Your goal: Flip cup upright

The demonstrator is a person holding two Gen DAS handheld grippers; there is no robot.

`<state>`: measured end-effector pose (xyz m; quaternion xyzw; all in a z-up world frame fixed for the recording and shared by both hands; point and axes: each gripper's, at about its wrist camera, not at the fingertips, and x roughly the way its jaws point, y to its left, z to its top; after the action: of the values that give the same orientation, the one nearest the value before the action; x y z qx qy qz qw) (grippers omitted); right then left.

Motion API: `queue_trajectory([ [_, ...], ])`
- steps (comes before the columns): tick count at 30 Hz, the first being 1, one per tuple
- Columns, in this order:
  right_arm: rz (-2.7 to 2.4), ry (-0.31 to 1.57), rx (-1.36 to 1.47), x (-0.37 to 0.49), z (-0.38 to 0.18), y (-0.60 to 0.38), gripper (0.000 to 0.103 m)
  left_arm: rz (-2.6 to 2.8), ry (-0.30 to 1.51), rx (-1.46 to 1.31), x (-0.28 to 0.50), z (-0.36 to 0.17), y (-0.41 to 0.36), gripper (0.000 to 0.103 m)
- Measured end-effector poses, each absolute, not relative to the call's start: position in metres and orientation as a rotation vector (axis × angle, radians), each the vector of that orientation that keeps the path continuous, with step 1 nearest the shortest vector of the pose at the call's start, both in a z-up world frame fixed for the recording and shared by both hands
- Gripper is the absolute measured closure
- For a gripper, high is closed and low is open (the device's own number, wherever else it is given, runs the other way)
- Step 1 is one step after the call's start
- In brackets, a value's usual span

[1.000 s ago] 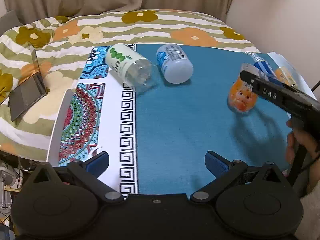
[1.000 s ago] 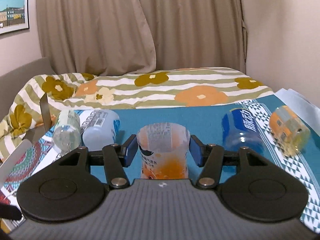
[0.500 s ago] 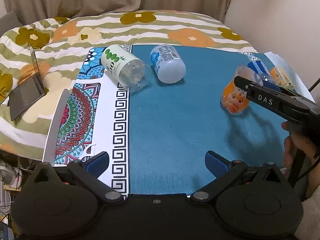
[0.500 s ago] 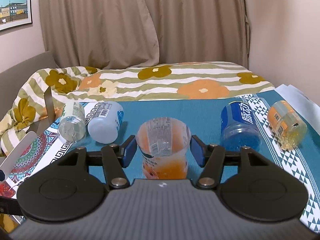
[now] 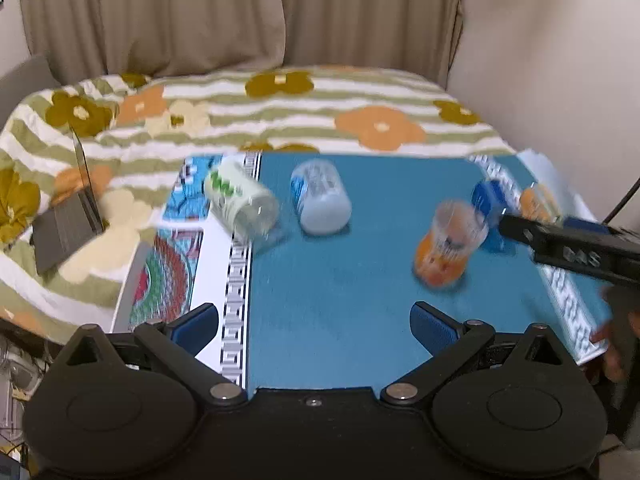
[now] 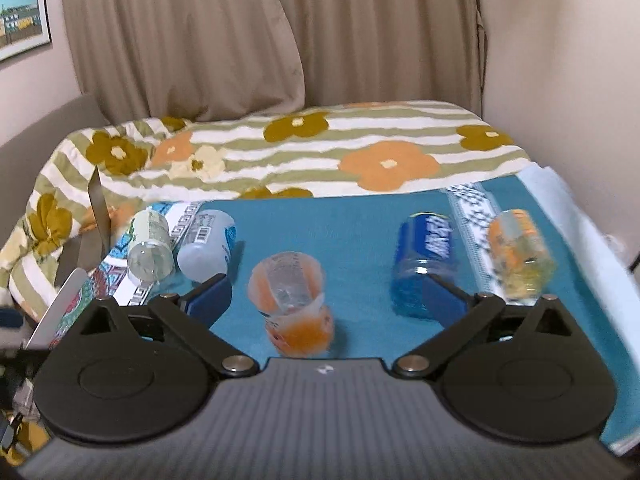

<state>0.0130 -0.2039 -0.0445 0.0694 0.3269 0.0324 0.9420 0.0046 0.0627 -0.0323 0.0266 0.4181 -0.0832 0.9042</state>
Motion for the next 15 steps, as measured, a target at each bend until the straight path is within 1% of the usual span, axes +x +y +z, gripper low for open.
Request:
queue_trajectory([
  [7,0.034,0.816,0.124,-0.007,-0.005,-0.233,0.000,-0.133,0.770,0.055,-0.003,-0.002,0.047,0.000],
  [10,0.018,0.887,0.119,-0.012,-0.002,-0.243,0.000,-0.117,0.739,0.068,-0.008,0.001,0.044,0.000],
  [15,-0.009,0.926,0.111,-0.025,-0.007,-0.250,0.000,-0.103,0.732,0.075,-0.017,-0.003,0.039,0.000],
])
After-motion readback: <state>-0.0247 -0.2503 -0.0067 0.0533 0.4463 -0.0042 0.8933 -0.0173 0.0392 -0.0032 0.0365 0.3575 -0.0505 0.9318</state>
